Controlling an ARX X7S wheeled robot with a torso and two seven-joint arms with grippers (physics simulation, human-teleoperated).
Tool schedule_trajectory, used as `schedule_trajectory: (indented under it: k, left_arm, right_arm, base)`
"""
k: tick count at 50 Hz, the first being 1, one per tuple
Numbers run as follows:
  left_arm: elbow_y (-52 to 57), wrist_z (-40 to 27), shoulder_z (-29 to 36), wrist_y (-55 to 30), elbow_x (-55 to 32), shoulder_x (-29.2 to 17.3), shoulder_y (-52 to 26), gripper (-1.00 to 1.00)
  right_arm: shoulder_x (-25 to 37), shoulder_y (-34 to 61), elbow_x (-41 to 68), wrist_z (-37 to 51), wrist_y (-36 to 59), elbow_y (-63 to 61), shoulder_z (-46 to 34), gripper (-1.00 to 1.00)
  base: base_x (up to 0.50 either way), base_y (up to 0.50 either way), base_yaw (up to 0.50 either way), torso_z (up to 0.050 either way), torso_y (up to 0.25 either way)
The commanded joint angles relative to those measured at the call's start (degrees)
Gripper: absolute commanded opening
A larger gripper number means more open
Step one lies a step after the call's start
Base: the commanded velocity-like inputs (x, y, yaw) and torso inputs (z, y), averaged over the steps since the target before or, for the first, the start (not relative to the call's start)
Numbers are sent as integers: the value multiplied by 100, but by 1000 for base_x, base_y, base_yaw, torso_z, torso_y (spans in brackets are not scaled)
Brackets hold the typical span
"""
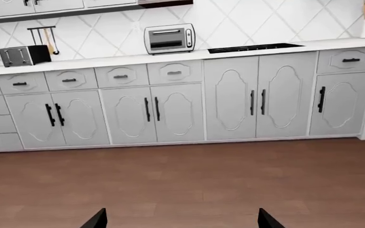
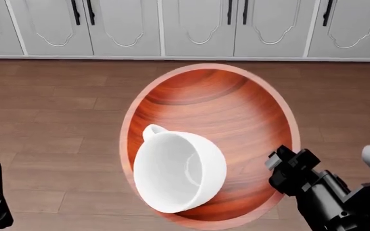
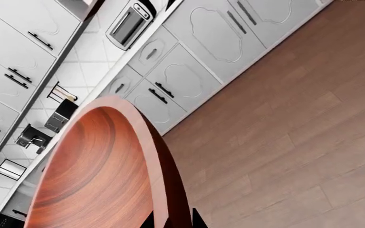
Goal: Place the cup inside the bowl on the dining table and move the bowl to any counter.
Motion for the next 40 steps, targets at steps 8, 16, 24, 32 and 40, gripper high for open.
schedule_trajectory:
  k: [8, 16, 24, 32, 40]
  left_arm:
    - [5, 28, 31, 102, 12, -3, 0, 100]
    - [-4, 19, 38, 112, 3, -4, 3, 100]
    - [24, 30, -9, 119, -34, -39, 43, 100]
    - [45, 0, 4, 80, -46, -52, 6, 100]
    - [42, -10, 25, 69, -59, -55, -18, 100]
  right_arm:
    - [-6, -31, 117, -125, -109, -85, 69, -100]
    - [8, -63, 123, -135, -132, -88, 67, -100]
    - [28, -53, 113, -133, -141, -90, 36, -100]
    - [45, -87, 101, -164, -160, -95, 16, -100]
    - [82, -91, 101, -176, -175, -99, 12, -100]
  base:
    - [500, -1, 0, 1, 1]
    - [500, -1, 0, 0, 1]
    - [500, 0, 0, 0, 3]
    - [500, 55, 0, 0, 1]
    - [500, 106, 0, 0, 1]
